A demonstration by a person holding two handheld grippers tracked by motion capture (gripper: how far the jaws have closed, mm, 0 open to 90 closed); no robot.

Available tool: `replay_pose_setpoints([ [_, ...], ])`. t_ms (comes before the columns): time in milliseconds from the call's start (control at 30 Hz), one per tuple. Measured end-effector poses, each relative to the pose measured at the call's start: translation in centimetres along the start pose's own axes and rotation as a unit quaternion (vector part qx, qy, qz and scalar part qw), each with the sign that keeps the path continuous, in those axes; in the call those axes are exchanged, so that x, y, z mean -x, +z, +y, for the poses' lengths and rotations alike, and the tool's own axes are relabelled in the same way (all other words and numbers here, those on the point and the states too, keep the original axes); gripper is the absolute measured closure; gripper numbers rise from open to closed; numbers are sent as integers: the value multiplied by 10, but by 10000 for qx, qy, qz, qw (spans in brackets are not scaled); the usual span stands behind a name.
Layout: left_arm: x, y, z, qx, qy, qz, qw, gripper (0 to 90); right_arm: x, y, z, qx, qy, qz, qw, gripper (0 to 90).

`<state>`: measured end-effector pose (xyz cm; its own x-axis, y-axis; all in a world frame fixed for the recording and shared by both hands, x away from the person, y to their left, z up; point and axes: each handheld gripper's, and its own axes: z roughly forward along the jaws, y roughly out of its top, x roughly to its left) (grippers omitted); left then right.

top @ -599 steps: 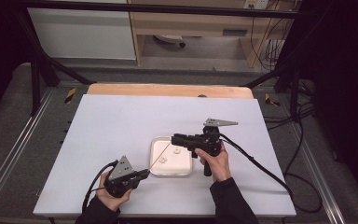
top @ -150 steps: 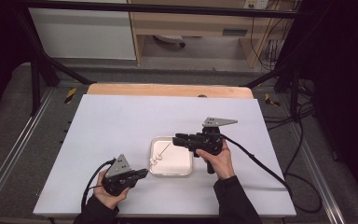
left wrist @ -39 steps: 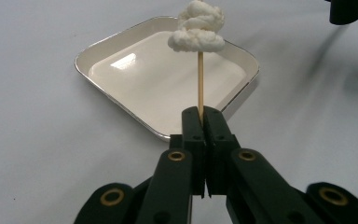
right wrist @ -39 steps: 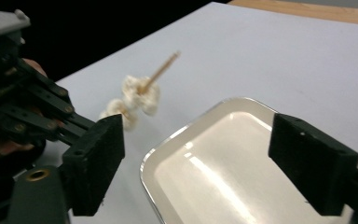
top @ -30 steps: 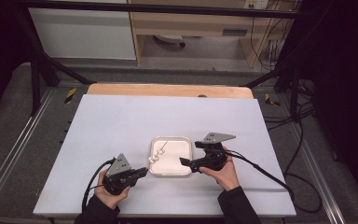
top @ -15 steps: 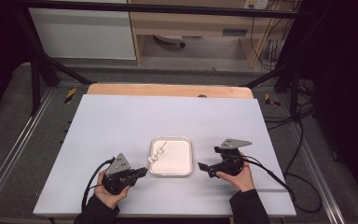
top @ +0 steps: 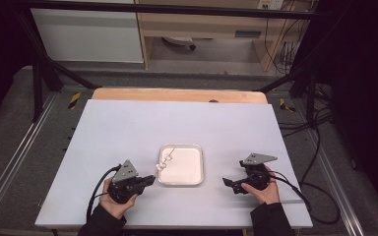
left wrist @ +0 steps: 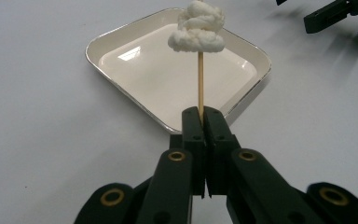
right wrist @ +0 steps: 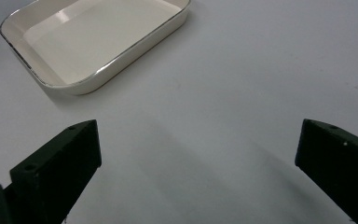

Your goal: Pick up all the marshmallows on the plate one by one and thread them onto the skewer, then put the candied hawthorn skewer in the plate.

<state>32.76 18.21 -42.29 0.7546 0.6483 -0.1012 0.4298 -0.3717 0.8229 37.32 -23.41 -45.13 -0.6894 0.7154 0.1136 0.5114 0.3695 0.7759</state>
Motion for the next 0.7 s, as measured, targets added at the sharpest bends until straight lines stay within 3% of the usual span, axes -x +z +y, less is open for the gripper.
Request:
replay_pose_setpoints([
  [367, -1, 4, 9, -92, -96, 56, 9999, 885, 4, -2, -6, -32, 47, -50, 10000, 12],
  [700, 2, 15, 28, -218, -149, 148, 9995, 884, 5, -4, -9, -50, 34, -36, 10000, 12],
])
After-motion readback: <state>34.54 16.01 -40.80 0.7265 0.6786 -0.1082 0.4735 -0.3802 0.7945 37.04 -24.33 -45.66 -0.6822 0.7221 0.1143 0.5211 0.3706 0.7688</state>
